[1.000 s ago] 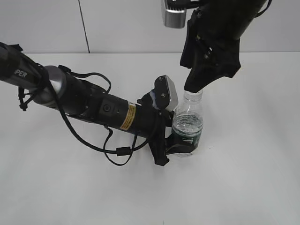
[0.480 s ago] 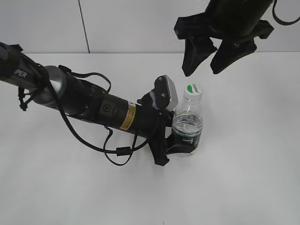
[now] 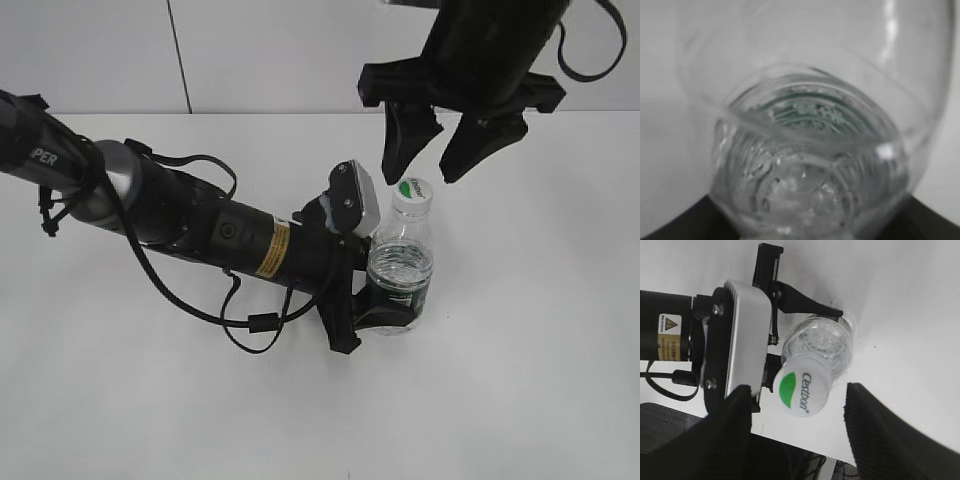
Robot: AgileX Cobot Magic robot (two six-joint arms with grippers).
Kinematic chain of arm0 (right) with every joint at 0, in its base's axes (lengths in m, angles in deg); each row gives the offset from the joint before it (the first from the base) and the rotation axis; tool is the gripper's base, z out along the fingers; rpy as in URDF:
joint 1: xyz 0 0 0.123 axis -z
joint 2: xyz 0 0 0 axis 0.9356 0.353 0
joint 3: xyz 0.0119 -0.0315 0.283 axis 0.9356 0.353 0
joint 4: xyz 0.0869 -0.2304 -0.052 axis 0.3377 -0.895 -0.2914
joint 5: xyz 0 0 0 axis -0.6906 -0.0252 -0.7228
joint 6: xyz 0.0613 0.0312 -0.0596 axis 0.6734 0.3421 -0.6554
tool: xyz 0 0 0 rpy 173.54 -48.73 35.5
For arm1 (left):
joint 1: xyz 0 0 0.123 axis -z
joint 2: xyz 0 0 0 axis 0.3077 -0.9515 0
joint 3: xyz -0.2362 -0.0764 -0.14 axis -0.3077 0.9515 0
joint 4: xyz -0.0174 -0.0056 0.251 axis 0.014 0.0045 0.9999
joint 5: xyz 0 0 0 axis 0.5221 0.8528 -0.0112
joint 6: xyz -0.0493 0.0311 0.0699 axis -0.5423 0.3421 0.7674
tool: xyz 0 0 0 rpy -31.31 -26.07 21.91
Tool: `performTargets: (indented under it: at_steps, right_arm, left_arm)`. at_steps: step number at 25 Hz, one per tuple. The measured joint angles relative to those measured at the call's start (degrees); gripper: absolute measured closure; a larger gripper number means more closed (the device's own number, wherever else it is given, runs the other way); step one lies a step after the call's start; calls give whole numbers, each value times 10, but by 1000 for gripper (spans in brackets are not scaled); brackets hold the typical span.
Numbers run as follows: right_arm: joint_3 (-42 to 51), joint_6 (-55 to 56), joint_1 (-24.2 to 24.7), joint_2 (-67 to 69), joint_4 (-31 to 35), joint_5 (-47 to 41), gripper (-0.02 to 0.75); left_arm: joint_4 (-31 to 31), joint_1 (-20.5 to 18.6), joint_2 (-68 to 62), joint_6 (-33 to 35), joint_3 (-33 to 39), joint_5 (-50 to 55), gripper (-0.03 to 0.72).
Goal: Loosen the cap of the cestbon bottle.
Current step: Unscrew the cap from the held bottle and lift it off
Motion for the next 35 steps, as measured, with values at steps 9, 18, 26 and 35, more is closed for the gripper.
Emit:
performTargets:
  at_steps: [9, 18, 26, 35]
  right_arm:
    - [0, 3, 0, 20, -2, -1, 287]
    - [0, 5, 0, 39, -9, -1, 287]
    - [0, 6, 0, 40, -4, -1, 440]
    - [0, -115, 0, 40, -3, -1, 440]
  left_arm:
    - [0, 0, 0, 0, 0, 0, 274]
    - [0, 0, 0, 0, 0, 0, 274]
    - [0, 0, 0, 0, 0, 0, 274]
    - [0, 0, 0, 0, 0, 0, 274]
